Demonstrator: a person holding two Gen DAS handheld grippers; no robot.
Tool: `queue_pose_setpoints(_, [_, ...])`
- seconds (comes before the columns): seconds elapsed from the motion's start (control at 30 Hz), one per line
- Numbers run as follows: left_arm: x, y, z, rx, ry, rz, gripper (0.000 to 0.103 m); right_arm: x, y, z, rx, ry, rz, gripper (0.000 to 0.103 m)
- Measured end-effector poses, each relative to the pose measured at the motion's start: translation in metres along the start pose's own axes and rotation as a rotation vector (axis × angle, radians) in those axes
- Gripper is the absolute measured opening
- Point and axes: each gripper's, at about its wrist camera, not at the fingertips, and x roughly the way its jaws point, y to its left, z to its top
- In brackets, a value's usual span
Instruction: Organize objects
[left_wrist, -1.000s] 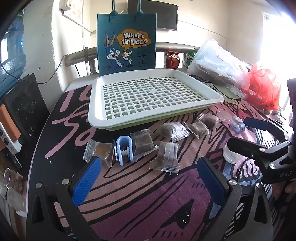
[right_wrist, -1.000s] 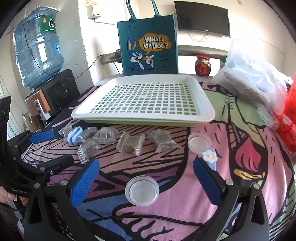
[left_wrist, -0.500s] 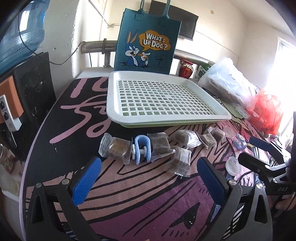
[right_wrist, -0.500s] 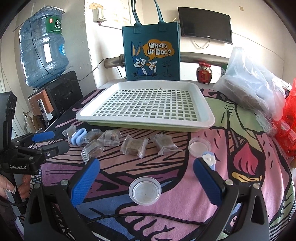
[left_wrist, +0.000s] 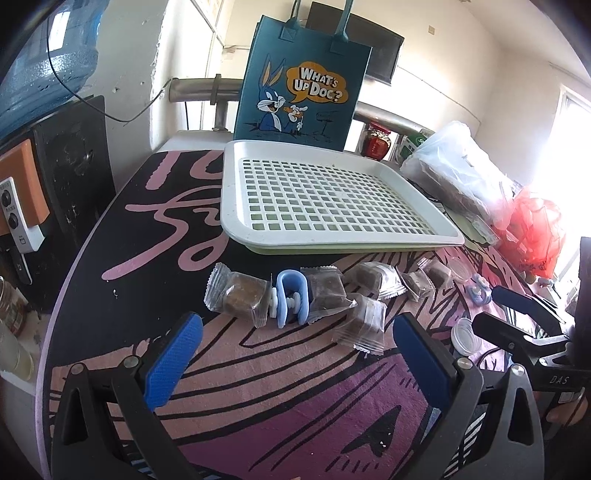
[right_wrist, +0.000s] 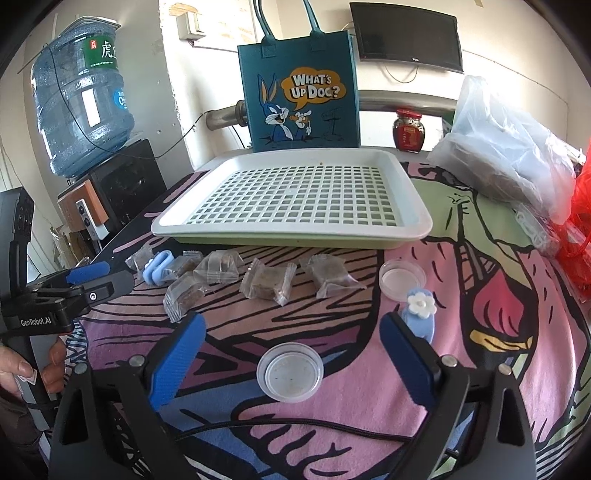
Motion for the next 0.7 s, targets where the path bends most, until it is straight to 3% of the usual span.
queue_pose_setpoints(0.7, [0.0019,0.0029,-0.0003,-0.008,0.012,-0.008,0.103,0.0032,0.0065,-0.0003,-0.038,0.016,-0.014,0.097])
